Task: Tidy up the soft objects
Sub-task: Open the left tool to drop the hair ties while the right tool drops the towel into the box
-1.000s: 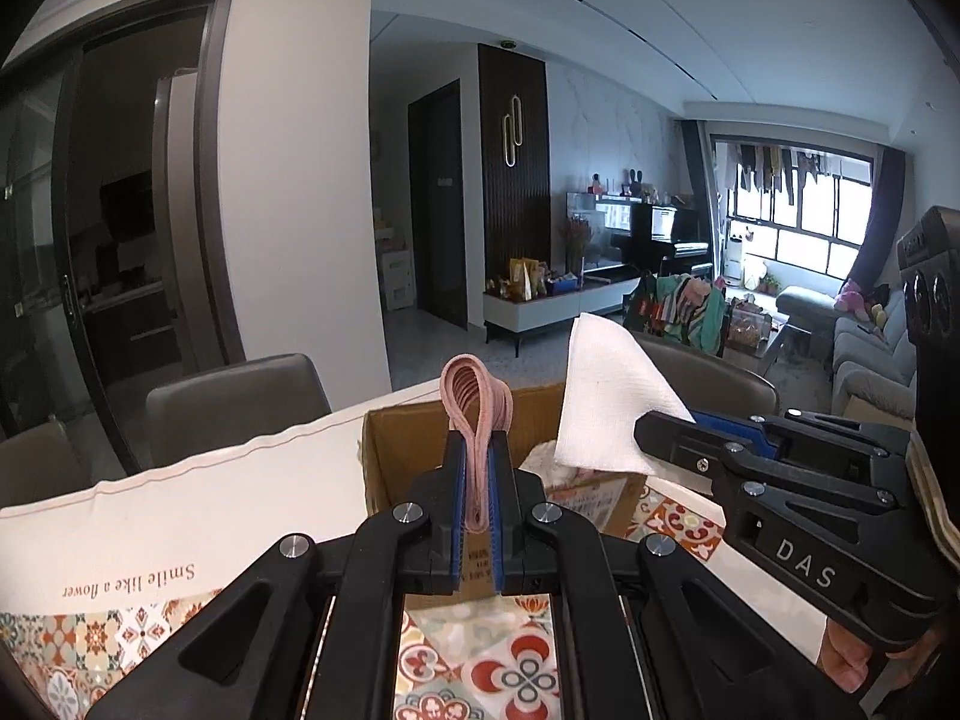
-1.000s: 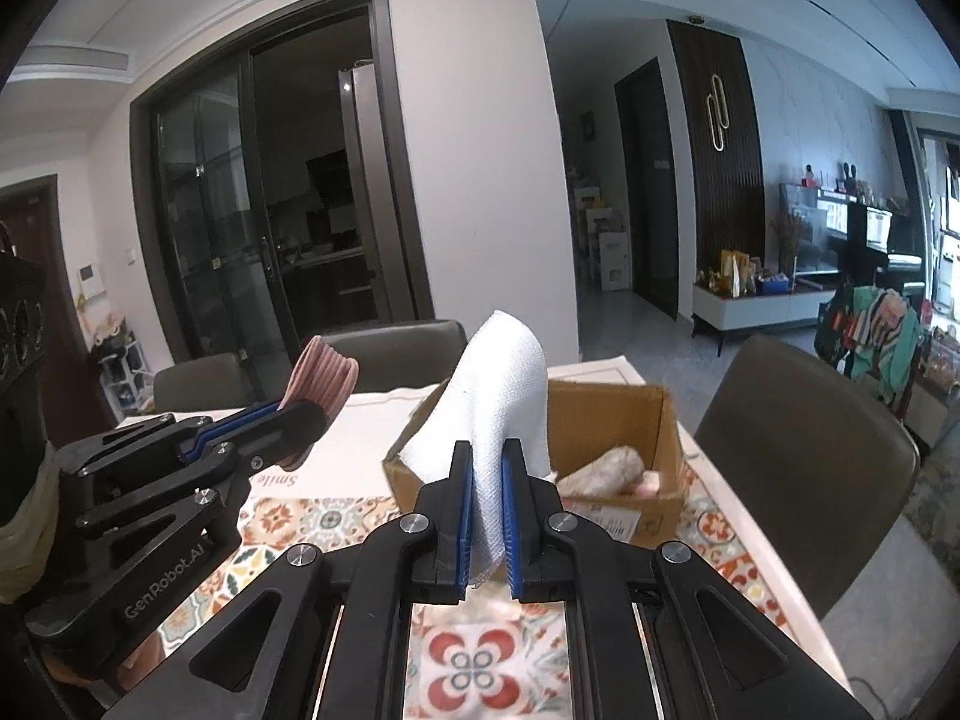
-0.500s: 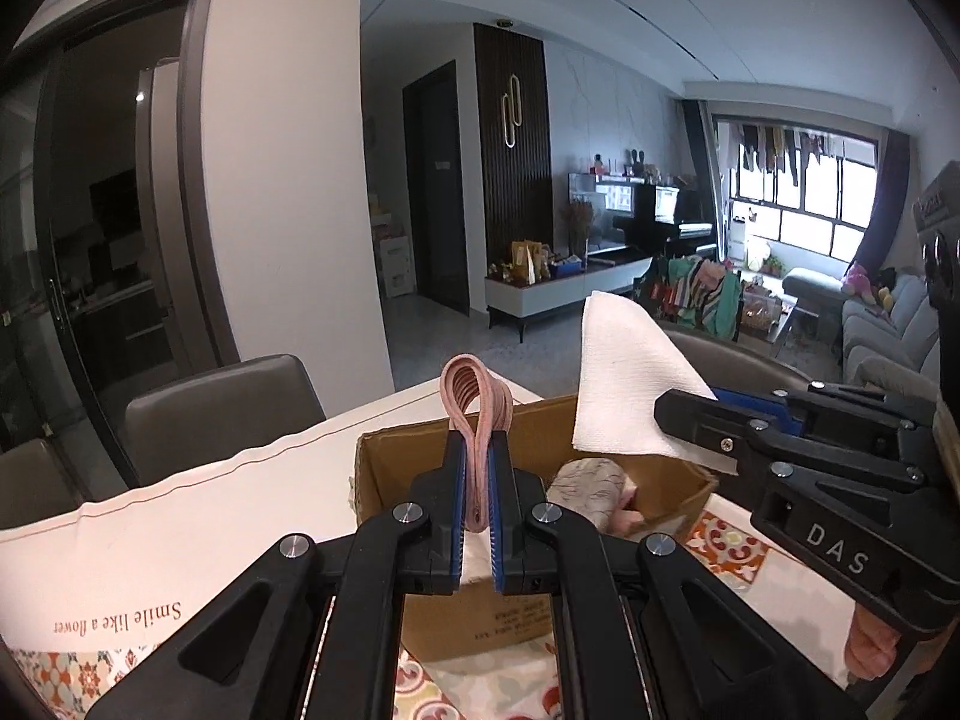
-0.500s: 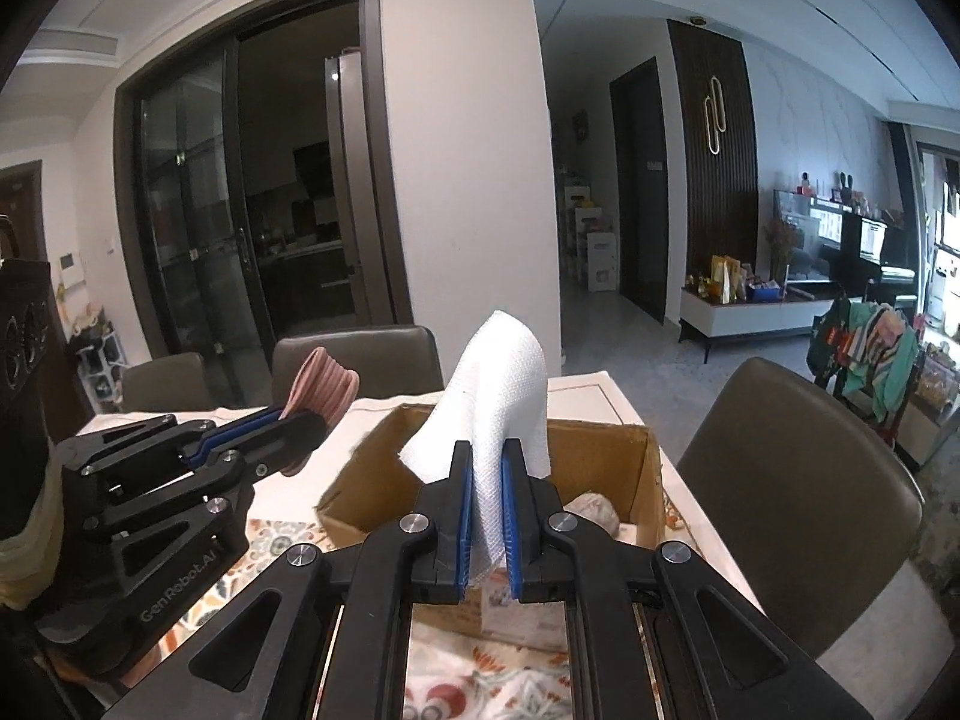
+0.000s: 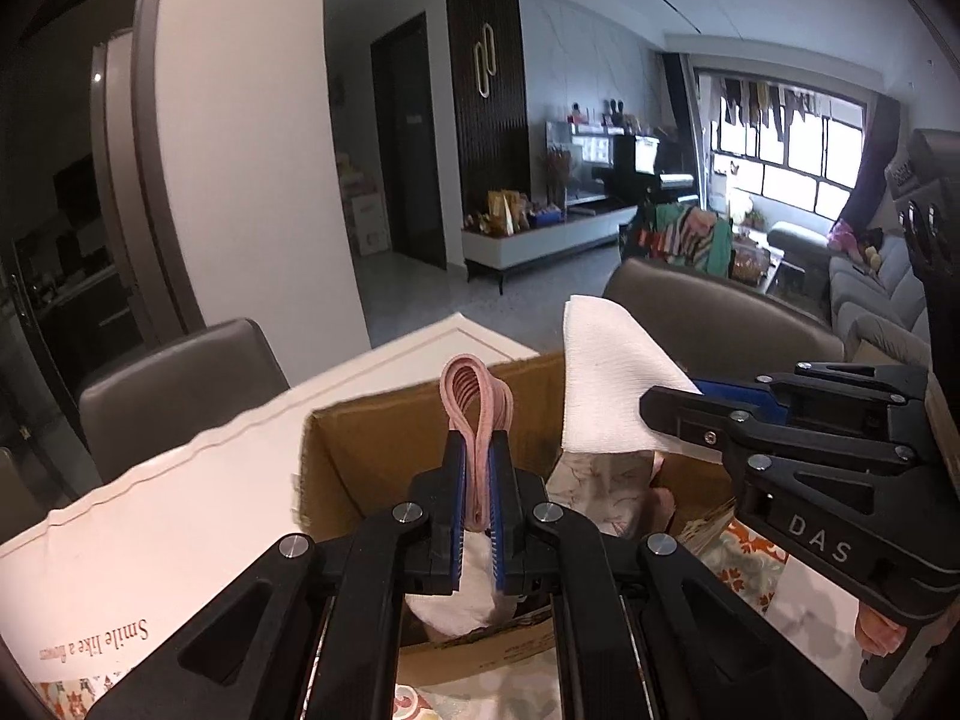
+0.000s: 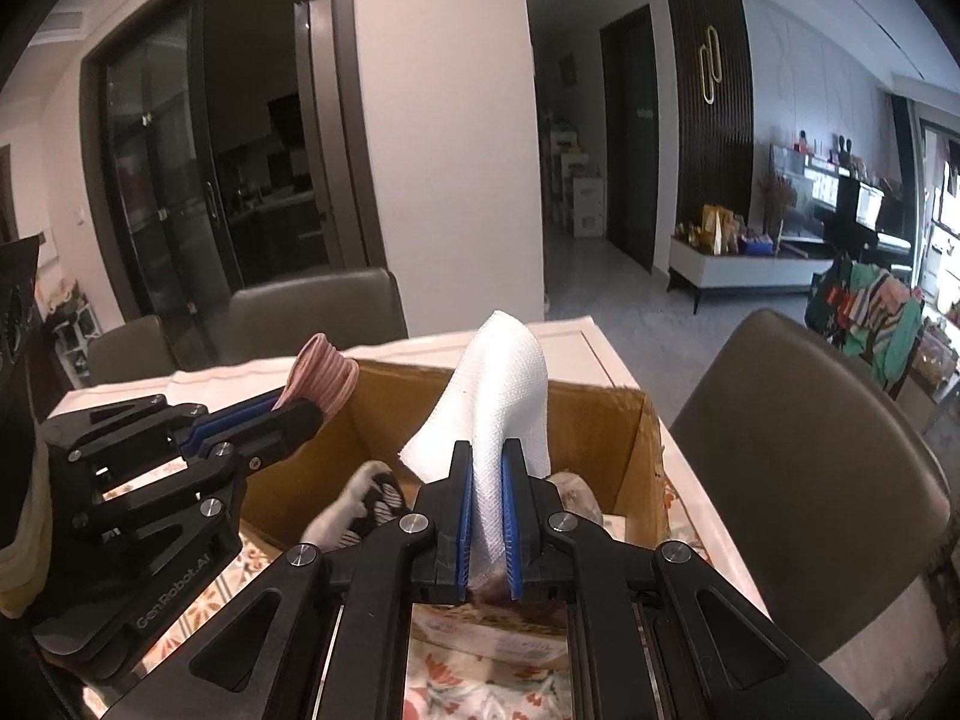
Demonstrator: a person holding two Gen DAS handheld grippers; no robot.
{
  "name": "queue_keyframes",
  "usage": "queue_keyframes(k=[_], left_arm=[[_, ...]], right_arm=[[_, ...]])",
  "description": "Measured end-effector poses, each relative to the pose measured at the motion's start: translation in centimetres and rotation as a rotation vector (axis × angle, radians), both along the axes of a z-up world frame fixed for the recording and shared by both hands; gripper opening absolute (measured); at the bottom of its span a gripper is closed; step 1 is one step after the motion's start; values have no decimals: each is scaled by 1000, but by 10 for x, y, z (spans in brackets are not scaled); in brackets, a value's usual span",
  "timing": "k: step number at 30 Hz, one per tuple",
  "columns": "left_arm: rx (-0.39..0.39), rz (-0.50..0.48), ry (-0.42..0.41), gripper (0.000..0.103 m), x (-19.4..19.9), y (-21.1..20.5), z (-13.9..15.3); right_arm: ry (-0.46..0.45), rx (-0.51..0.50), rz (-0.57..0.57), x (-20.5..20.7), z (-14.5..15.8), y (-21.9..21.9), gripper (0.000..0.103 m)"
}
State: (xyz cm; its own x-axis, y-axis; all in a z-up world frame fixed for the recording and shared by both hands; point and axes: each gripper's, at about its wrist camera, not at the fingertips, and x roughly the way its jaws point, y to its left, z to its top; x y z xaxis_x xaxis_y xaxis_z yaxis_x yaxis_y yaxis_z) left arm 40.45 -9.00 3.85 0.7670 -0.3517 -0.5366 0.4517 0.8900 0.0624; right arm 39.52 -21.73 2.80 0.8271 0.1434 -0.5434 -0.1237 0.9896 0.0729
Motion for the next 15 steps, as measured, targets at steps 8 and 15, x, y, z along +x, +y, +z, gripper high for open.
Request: queue_keyframes(k=[8, 15], left_arm=[[-6, 6, 44, 25, 13, 1, -14], [-7, 16, 31, 39, 7, 2, -11]], right_arm=[[63, 11, 3, 20, -12, -6, 11], [73, 34, -10, 21, -12, -12, 28]])
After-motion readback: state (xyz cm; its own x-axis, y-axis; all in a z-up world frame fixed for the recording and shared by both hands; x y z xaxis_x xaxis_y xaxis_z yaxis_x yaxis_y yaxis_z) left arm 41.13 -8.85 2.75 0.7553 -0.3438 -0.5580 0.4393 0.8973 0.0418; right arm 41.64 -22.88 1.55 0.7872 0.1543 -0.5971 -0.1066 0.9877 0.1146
